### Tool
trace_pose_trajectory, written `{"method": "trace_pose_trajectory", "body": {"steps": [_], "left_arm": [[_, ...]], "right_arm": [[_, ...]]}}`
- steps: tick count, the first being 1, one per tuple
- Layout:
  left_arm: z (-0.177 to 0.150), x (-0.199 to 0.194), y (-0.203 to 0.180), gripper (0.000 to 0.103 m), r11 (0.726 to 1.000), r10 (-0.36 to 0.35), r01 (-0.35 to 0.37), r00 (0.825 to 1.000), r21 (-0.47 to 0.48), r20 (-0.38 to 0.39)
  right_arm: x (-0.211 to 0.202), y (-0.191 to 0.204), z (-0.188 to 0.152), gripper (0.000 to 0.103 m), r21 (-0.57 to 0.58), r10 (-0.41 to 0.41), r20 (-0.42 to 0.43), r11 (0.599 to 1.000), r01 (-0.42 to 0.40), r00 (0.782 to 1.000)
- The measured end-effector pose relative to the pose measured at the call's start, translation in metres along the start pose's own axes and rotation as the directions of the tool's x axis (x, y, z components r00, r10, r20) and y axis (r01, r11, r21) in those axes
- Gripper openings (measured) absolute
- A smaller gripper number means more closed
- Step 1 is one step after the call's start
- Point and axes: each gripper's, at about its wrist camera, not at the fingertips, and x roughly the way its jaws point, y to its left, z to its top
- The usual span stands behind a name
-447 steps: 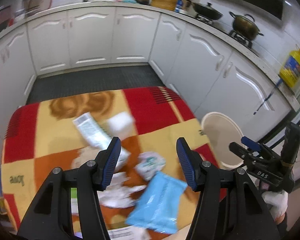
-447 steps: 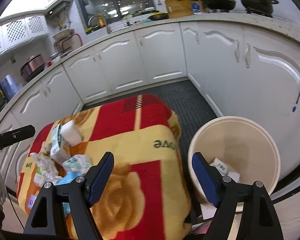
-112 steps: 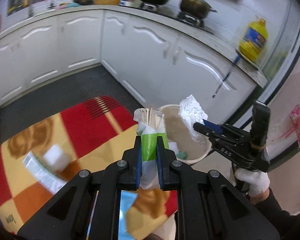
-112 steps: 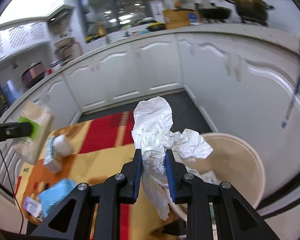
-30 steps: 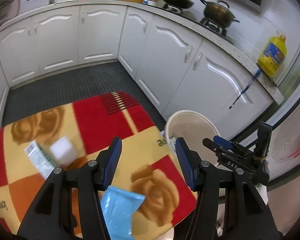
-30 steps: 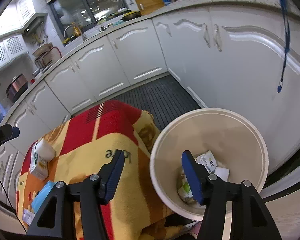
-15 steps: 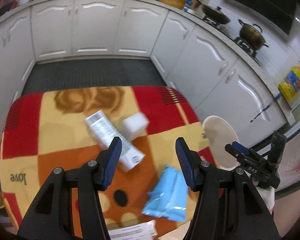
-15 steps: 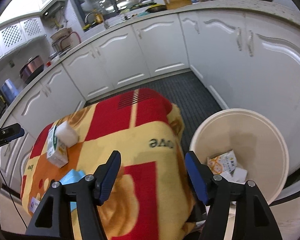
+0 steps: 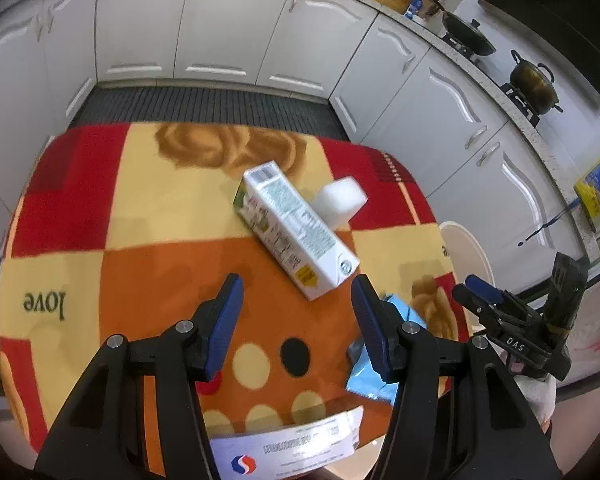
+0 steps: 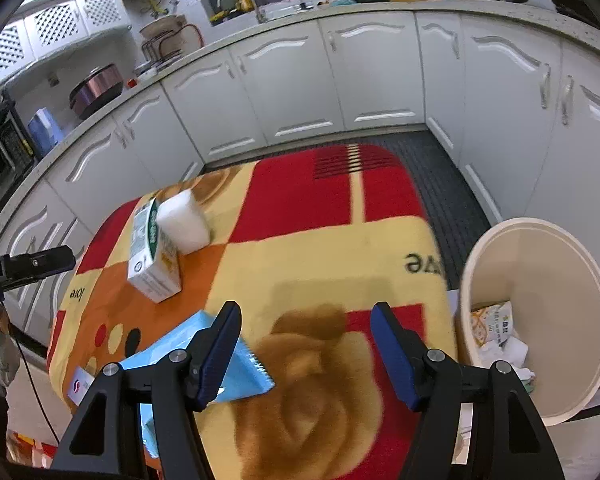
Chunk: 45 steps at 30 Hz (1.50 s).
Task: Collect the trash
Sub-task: 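Move both open tools back over the table, then lower both tools toward the white medicine box and blue wet-wipe pack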
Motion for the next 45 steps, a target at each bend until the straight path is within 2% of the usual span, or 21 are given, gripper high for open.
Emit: {"method": "trace_pose_trajectory", "body": {"steps": [5, 16, 22, 27, 32, 39, 45], "left_arm": [[-0.014, 0.002, 0.009, 0.055, 1.0, 0.001, -0.001, 1.0, -0.005, -0.028], [-0.038, 0.005, 0.035, 0.055, 0.999, -0.006, 0.002, 0.997, -0.053, -0.075], [-0.054, -0.007, 0.04, 0.055, 1.0, -0.004, 0.001, 0.995, -0.031, -0.101], [-0.077, -0.019, 0.04, 0.055, 1.0, 0.003, -0.001, 0.988, 0.009, -0.153], [-0.103, -0.029, 0.045, 0.055, 1.0, 0.012, -0.009, 0.977, 0.016, -0.214], [-0.133, -0.017, 0.053, 0.055, 0.999, 0.053, -0.053, 0.953, 0.009, -0.299], [-0.117, -0.007, 0.055, 0.055, 0.998, 0.064, -0.069, 0.968, -0.013, -0.243]], "right_arm": [[0.008, 0.015, -0.004, 0.068, -0.036, 0.018, -0.032, 0.999, -0.02, 0.999], [0.011, 0.033, -0.019, 0.068, -0.08, 0.037, -0.101, 0.996, -0.045, 0.994], [0.011, 0.03, -0.033, 0.068, -0.041, 0.114, -0.173, 0.992, -0.123, 0.978], [0.017, 0.041, -0.045, 0.068, -0.119, 0.067, -0.225, 0.988, -0.095, 0.972], [0.019, 0.049, -0.052, 0.068, -0.156, 0.069, -0.257, 0.981, -0.112, 0.964], [0.03, 0.07, -0.049, 0.068, -0.168, 0.096, -0.255, 0.976, -0.142, 0.962], [0.046, 0.09, -0.037, 0.068, -0.143, 0.123, -0.215, 0.977, -0.156, 0.969]]}}
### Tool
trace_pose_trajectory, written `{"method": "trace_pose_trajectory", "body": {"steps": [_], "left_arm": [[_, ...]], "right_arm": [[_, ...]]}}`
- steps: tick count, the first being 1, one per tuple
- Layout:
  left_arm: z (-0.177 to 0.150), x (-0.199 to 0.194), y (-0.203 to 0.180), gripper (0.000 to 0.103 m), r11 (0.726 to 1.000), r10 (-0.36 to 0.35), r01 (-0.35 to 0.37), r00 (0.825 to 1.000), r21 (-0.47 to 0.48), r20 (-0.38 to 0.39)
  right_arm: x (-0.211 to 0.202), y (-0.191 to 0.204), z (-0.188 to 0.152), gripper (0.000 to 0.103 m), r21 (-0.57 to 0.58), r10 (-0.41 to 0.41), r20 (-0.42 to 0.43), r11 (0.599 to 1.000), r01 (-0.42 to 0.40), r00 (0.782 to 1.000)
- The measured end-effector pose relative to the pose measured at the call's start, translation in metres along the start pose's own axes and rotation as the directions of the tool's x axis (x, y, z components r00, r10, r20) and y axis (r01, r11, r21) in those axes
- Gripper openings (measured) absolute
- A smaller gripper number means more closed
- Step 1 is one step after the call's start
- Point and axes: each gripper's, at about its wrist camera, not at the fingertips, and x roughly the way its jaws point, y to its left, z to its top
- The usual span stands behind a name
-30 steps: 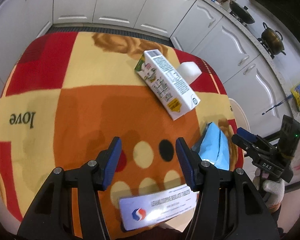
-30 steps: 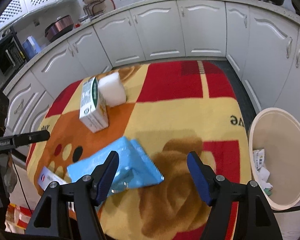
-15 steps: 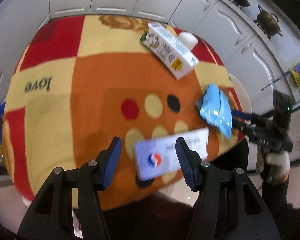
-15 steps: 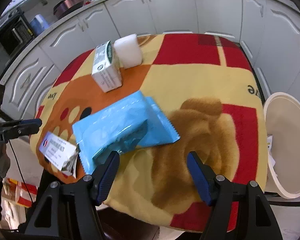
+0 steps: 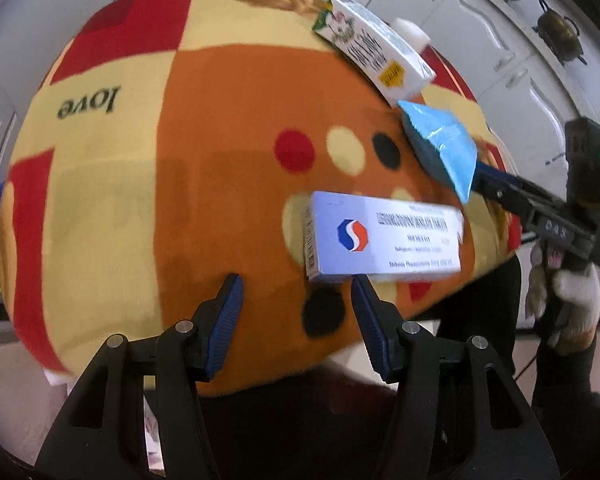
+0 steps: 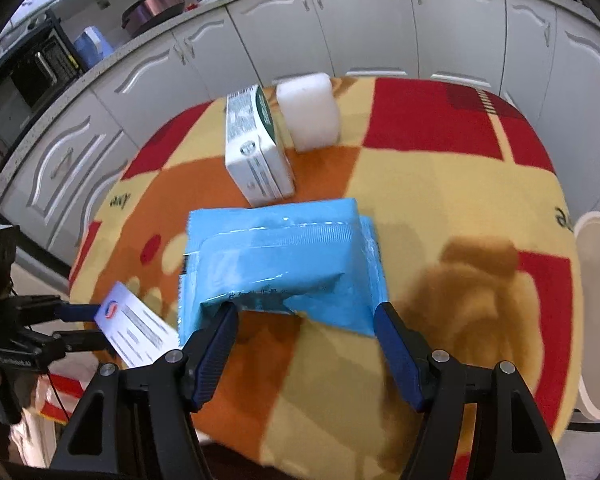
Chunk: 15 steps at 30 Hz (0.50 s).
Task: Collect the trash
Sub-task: 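Lower both tools toward the white medicine box and blue wet-wipe pack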
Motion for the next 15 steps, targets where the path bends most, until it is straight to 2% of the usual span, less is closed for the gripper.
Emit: {"method": "trace_pose_trajectory", "body": {"steps": [5, 10, 13, 15], "left_arm": [[0.032, 0.007, 0.01, 0.055, 0.999, -0.021, 0.023, 0.998, -0.036, 0.065], [0.071, 0.016, 0.026, 0.055, 0.992, -0.052, 0.066, 0.991, -0.106, 0.127], [0.073, 0.009, 0.026, 0.055, 0.989, -0.085, 0.1, 0.987, -0.108, 0.135], [0.069, 0.001, 0.023, 0.055, 0.991, -0.085, 0.098, 0.987, -0.091, 0.135]], "right_arm": [[-0.006, 0.009, 0.004, 0.068, -0.042, 0.02, 0.01, 0.999, -0.019, 1.0], [-0.021, -0.005, 0.007, 0.068, -0.028, 0.0, 0.033, 1.0, 0.001, 0.999], [-0.028, -0.015, 0.005, 0.068, -0.005, -0.01, 0.04, 1.0, 0.01, 0.999], [-0.03, -0.017, 0.002, 0.068, -0.005, 0.0, 0.032, 1.0, 0.0, 0.999]]}}
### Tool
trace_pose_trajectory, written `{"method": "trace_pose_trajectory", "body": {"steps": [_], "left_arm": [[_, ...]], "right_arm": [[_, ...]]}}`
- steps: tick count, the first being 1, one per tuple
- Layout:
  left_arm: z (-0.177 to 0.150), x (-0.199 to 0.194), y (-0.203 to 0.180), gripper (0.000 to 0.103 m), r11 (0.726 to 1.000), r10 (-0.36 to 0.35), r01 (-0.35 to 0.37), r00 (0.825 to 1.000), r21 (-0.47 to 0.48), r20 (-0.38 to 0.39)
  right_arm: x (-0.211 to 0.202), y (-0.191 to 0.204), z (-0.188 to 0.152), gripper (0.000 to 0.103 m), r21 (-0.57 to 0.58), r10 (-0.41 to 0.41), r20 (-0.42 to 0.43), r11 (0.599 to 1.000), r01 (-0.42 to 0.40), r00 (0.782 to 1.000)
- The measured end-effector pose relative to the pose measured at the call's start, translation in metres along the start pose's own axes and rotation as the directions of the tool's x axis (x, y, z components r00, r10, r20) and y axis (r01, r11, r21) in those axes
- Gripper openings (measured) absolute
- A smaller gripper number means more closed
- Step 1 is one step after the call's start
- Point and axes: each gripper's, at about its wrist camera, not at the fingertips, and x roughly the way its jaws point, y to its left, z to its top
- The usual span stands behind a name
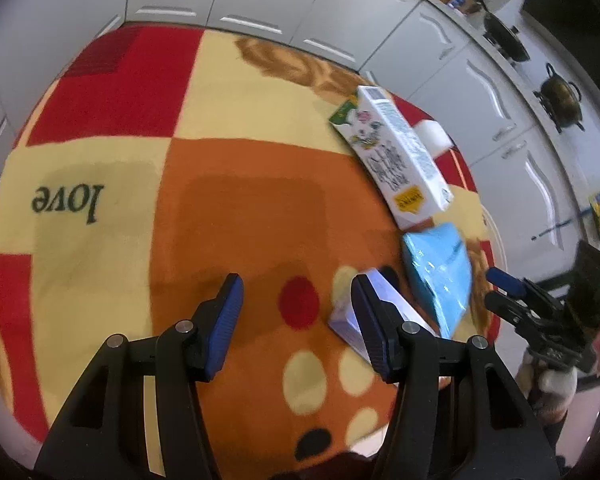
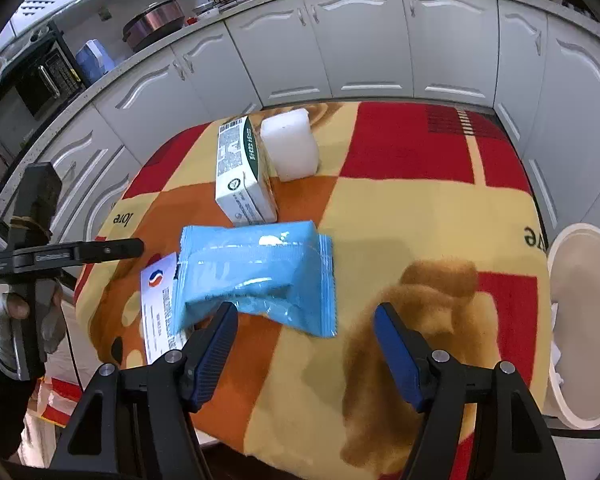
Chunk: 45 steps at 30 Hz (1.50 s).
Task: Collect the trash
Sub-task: 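Lower both tools toward the white medicine box and blue wet-wipe pack, then grasp the white medicine box with the left tool while the right tool grasps the blue wet-wipe pack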
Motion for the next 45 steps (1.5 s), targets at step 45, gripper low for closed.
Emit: {"method": "trace_pose_trajectory", "body": {"steps": [45], "left_arm": [[-0.045, 0.019, -0.057, 0.06, 0.995, 0.059, -0.052, 0.995, 0.085, -0.075]], "right_arm": [[0.032, 0.037, 0.032, 0.098, 0.015, 0.044, 0.02, 0.999, -0.044, 0.999]]}}
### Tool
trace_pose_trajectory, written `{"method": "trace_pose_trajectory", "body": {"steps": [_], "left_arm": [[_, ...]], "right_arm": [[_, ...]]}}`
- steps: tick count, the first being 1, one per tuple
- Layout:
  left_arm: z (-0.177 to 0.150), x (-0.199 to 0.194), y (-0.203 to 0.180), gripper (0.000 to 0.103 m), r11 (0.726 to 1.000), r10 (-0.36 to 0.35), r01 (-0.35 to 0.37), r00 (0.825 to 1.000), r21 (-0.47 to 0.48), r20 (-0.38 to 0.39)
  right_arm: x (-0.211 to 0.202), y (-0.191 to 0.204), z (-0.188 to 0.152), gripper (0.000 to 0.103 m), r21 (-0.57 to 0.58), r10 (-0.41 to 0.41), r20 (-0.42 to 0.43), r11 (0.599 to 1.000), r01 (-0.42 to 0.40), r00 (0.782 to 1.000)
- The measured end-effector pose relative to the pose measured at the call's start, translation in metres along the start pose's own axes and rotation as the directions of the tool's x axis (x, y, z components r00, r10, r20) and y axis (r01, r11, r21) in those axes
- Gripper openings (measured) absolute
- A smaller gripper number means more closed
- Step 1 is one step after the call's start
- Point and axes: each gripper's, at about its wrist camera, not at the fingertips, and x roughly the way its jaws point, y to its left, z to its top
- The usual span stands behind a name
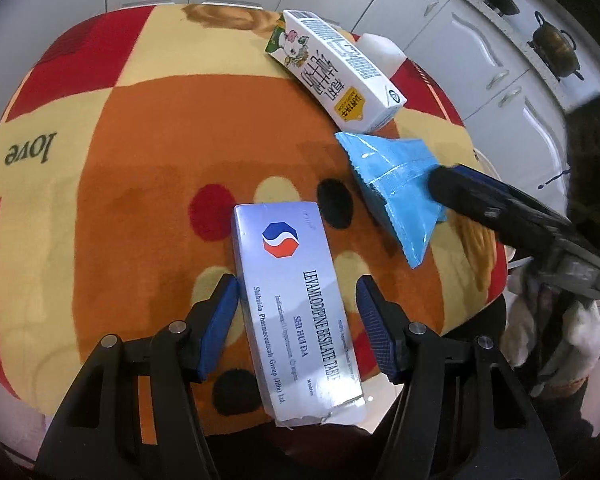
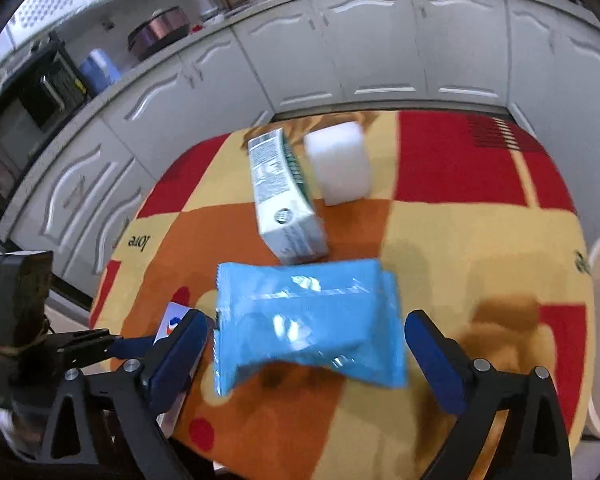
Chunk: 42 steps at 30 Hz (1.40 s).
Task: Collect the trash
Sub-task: 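Grasp the white medicine box with the left tool while the right tool grasps the blue wet-wipe pack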
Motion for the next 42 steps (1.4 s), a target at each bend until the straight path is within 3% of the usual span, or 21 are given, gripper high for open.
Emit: {"method": "trace_pose_trajectory", "body": {"steps": [5, 9, 12, 13, 14, 19, 24, 28, 42], "left_arm": [[0.0, 0.005, -0.002, 0.06, 1.0, 0.004, -0.004, 1.0, 0.003, 0.01], [-0.001, 0.008, -0.01, 0.06, 0.999, 0.036, -0.036, 0.999, 0.032, 0.026], [-0.002, 0.01, -0.016, 0.058, 0.996, 0.04, -0.042, 0.999, 0.076, 0.031], [-0.002, 0.01, -0.016, 0.049, 0.996, 0.037, -0.04, 0.999, 0.084, 0.034], [-0.003, 0.01, -0.015, 0.049, 0.995, 0.031, -0.034, 0.999, 0.091, 0.034], [-0.003, 0.004, -0.011, 0.048, 0.996, 0.006, -0.009, 0.999, 0.087, 0.04], [0.005, -0.018, -0.017, 0.048, 0.996, -0.025, 0.016, 0.994, 0.088, 0.107], [0.012, -0.023, -0.029, 0.048, 0.994, -0.044, 0.032, 0.992, 0.103, 0.118], [0.061, -0.002, -0.141, 0.048, 0.956, -0.169, 0.14, 0.981, 0.257, 0.097]], "right_arm": [[0.03, 0.003, 0.004, 0.098, -0.038, -0.04, -0.057, 0.999, 0.038, 0.998], [0.029, -0.009, -0.002, 0.095, -0.014, 0.002, -0.044, 1.0, -0.003, 0.999], [0.021, -0.011, -0.006, 0.078, -0.025, 0.019, -0.028, 1.0, -0.02, 0.999], [0.015, -0.013, -0.008, 0.069, -0.023, 0.025, -0.015, 0.999, -0.026, 1.0], [0.011, -0.014, -0.01, 0.068, -0.025, 0.022, -0.009, 0.999, -0.022, 1.0], [-0.01, -0.021, -0.018, 0.065, -0.017, 0.021, 0.043, 1.0, -0.021, 0.999], [-0.035, -0.033, -0.02, 0.065, 0.017, 0.014, 0.096, 1.0, -0.016, 0.995], [-0.053, -0.043, -0.02, 0.065, 0.032, -0.013, 0.13, 0.999, 0.009, 0.991], [-0.107, -0.118, -0.03, 0.065, 0.142, -0.185, 0.199, 0.977, 0.159, 0.962]]}}
